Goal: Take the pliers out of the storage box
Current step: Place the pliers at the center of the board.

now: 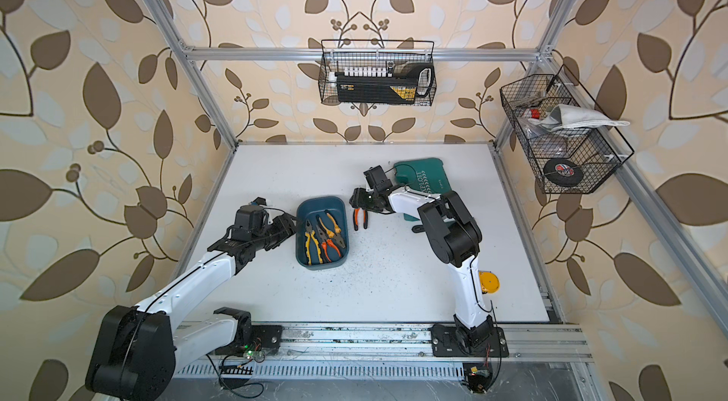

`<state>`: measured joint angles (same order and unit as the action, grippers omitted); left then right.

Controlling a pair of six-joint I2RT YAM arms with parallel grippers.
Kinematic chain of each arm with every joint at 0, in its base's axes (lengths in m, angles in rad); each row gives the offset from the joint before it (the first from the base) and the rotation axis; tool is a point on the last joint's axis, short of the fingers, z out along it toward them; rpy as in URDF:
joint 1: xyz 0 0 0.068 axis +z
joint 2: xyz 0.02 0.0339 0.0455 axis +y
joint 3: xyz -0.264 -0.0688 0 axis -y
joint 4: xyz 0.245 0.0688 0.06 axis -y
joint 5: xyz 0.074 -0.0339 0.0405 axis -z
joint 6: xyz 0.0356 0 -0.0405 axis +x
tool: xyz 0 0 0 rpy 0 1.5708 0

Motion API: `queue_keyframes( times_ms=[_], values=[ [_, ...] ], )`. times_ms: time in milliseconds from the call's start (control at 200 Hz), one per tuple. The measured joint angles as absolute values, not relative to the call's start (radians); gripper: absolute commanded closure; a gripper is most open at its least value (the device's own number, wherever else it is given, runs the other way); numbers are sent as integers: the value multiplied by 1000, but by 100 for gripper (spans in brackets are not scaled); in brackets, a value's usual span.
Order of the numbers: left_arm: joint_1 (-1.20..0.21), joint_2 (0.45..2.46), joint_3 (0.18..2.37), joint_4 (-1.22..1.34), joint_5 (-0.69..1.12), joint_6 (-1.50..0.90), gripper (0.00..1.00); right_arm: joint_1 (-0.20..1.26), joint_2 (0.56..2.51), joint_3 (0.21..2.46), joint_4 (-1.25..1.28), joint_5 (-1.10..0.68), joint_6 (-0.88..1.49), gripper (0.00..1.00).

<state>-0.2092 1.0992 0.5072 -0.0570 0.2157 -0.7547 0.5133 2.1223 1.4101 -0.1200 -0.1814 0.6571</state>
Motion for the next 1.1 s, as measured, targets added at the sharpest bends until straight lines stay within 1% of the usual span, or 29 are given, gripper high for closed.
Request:
queue_keyframes(
  times_ms=[105,255,325,501,651,826,1101],
  values=[
    [-209,1097,507,-57,215,-754,32,513,2108,1410,-160,-147,633,31],
    [-209,1088,507,-58,211,-749,31,513,2059,1406,-290,-70,601,31],
    [-209,1086,508,-59,211,-747,31,513,1999,1379,-334,-45,585,31],
    [-211,1080,508,-67,206,-739,30,517,1761,1247,-378,-25,525,31],
    [-218,1069,508,-87,183,-733,29,537,1602,1069,-325,5,460,31],
    [-228,1053,508,-111,146,-722,28,575,1501,801,-196,92,445,31],
    [-234,1055,512,-147,101,-686,28,582,1378,761,-92,252,457,31]
  ],
)
